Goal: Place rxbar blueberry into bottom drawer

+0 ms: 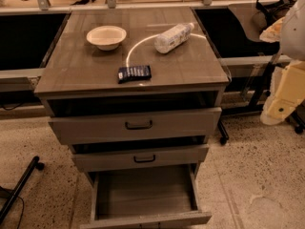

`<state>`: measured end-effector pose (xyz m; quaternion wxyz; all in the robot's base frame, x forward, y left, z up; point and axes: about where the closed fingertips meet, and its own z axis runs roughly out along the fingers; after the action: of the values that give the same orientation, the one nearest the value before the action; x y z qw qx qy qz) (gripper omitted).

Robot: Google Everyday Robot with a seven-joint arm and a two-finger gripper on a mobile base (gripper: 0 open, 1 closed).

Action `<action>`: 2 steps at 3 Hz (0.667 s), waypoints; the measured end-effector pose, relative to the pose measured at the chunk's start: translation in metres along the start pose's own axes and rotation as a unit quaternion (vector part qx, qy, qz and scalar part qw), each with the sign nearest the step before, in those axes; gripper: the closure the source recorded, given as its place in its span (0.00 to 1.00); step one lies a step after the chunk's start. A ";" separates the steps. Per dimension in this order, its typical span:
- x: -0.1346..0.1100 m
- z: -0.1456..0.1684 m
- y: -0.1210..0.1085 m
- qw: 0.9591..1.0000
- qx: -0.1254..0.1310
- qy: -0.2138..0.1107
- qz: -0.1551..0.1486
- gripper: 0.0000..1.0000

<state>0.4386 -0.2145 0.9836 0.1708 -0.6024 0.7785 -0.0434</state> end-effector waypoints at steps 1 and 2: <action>-0.001 0.000 -0.001 1.000 0.001 -0.001 -0.001 0.00; -0.028 0.023 -0.015 0.999 -0.016 -0.025 -0.020 0.00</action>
Offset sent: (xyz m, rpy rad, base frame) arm 0.0669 0.0625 -0.0343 0.1010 0.0486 0.1451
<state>0.4655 -0.1887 0.9718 0.1796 -0.6213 0.7624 -0.0197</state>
